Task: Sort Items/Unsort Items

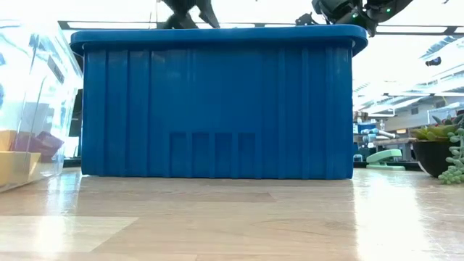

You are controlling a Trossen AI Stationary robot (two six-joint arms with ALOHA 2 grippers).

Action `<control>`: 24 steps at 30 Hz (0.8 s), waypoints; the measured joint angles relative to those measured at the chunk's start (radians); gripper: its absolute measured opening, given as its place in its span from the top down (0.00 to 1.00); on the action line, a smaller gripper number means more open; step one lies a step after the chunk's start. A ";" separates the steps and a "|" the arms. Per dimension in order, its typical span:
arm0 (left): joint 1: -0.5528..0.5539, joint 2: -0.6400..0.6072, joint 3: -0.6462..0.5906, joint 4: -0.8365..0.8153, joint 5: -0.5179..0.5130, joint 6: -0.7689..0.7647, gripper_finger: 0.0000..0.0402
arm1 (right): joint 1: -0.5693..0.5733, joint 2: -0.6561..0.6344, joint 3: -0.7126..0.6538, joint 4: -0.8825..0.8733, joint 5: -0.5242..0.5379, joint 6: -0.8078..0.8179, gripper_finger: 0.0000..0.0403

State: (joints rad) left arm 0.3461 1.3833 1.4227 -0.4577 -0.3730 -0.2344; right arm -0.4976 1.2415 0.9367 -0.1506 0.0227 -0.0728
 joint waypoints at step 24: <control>0.237 0.576 0.472 -0.329 0.078 0.094 0.32 | 0.000 0.000 0.000 -0.004 0.000 0.018 0.60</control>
State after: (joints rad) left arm 0.5828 1.9597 1.8943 -0.7871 -0.2952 -0.1402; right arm -0.4976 1.2415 0.9367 -0.1543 0.0229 -0.0551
